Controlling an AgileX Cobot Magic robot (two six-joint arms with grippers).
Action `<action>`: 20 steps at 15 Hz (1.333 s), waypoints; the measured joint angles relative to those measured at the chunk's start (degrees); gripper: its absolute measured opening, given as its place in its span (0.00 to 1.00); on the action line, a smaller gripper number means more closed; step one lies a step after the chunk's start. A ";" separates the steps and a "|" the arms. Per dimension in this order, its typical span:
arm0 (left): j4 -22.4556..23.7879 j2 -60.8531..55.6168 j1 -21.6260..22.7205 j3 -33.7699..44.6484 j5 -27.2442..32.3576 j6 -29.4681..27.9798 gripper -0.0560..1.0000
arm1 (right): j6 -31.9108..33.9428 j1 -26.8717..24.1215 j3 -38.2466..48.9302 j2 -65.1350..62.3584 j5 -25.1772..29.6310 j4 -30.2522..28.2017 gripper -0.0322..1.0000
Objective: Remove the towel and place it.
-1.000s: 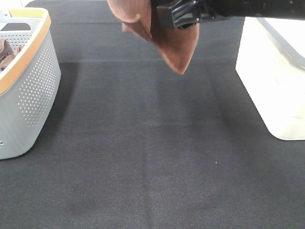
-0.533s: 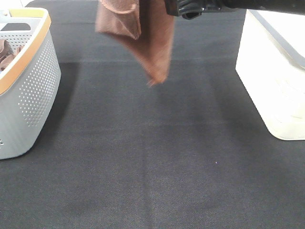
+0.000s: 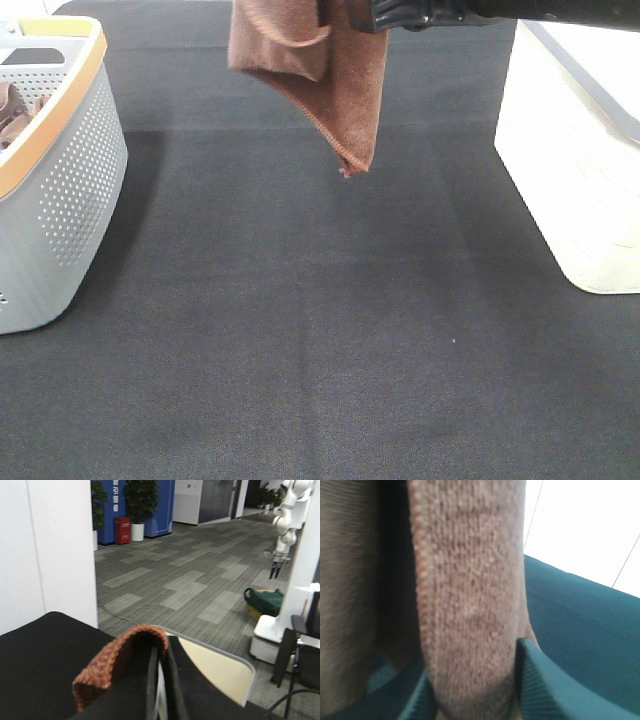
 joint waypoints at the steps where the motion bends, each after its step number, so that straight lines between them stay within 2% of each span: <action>1: 2.64 0.00 0.00 0.00 -0.46 -0.23 0.07 | 0.00 0.00 0.00 0.00 0.00 0.00 0.41; 3: 5.39 0.00 0.00 0.00 -1.20 -1.66 0.07 | 0.00 0.00 0.00 0.00 0.00 0.00 0.28; 4: 5.39 0.00 0.00 0.00 -1.20 -1.66 0.07 | 0.00 0.00 0.00 0.00 0.00 0.00 0.28; 7: 7.28 0.00 0.00 0.00 -1.26 -2.98 0.07 | 0.00 0.00 0.00 0.00 0.34 0.06 0.06; 8: 7.62 0.00 0.00 0.00 -1.26 -2.98 0.07 | 0.00 0.00 0.00 -0.06 0.40 0.34 0.03; 12: 10.49 0.00 0.00 0.00 -1.26 -3.21 0.07 | 0.00 0.00 0.00 -0.06 0.46 1.32 0.07; 15: 11.46 0.00 0.00 0.00 -1.26 -3.21 0.07 | 0.00 0.00 0.00 -0.06 0.46 1.38 0.29; 20: 16.62 0.00 0.00 0.00 -1.26 -5.61 0.07 | 0.00 0.00 0.00 -0.06 0.46 1.38 0.33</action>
